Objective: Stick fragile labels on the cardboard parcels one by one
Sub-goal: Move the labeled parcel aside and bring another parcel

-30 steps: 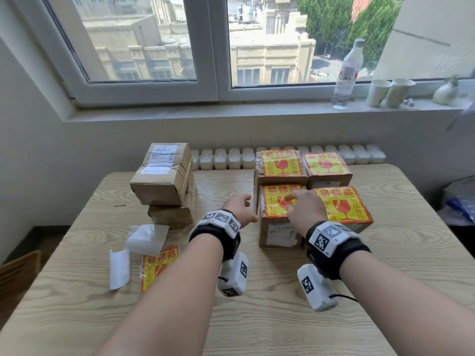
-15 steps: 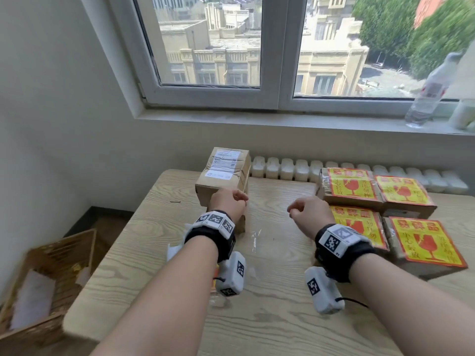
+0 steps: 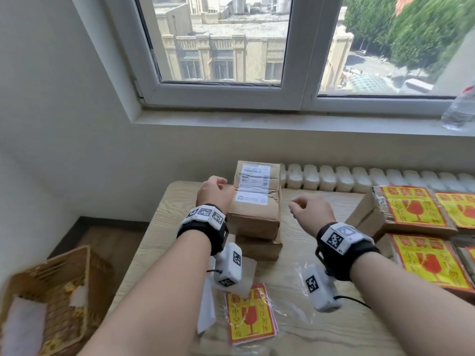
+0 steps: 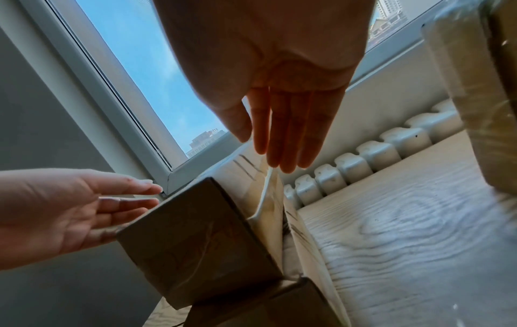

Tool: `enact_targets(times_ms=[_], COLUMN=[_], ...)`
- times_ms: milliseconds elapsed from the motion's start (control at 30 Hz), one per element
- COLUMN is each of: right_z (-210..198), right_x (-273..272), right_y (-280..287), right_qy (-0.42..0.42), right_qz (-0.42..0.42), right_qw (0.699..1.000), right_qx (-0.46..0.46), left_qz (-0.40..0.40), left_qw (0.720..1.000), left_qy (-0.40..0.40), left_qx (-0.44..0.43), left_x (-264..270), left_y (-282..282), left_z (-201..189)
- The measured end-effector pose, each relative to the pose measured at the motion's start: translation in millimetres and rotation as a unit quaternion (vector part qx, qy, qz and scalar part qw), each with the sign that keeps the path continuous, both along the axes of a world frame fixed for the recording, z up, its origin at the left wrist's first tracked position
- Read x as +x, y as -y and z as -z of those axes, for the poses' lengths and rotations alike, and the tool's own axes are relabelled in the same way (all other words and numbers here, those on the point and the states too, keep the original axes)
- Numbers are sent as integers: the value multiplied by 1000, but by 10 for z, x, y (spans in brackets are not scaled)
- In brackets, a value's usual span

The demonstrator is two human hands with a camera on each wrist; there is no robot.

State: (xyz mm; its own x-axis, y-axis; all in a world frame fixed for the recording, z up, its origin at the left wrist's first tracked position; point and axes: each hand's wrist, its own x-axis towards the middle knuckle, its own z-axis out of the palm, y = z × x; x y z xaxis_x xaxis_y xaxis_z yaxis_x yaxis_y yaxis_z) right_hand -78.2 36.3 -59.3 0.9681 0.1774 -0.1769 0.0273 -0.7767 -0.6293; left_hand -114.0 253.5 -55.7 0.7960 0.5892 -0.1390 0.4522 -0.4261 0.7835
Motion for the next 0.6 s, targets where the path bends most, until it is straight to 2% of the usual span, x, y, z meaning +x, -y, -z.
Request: enact_targets(times_ms=[100, 300, 467, 600], right_z=[123, 309, 366, 339], right_x=[51, 107, 80, 31], right_y=[-142, -278, -328, -380], right_qy=[-28, -115, -160, -180], right_qz=[12, 65, 76, 86], right_qw=[999, 979, 965, 955], right_qx=[28, 154, 194, 218], left_qz=[34, 84, 85, 82], left_qw=[997, 974, 948, 949], left_qy=[-41, -110, -114, -97], left_qx=[-59, -179, -285, -287], left_x=[161, 373, 379, 355], left_y=[-93, -179, -184, -184], left_z=[190, 498, 566, 597])
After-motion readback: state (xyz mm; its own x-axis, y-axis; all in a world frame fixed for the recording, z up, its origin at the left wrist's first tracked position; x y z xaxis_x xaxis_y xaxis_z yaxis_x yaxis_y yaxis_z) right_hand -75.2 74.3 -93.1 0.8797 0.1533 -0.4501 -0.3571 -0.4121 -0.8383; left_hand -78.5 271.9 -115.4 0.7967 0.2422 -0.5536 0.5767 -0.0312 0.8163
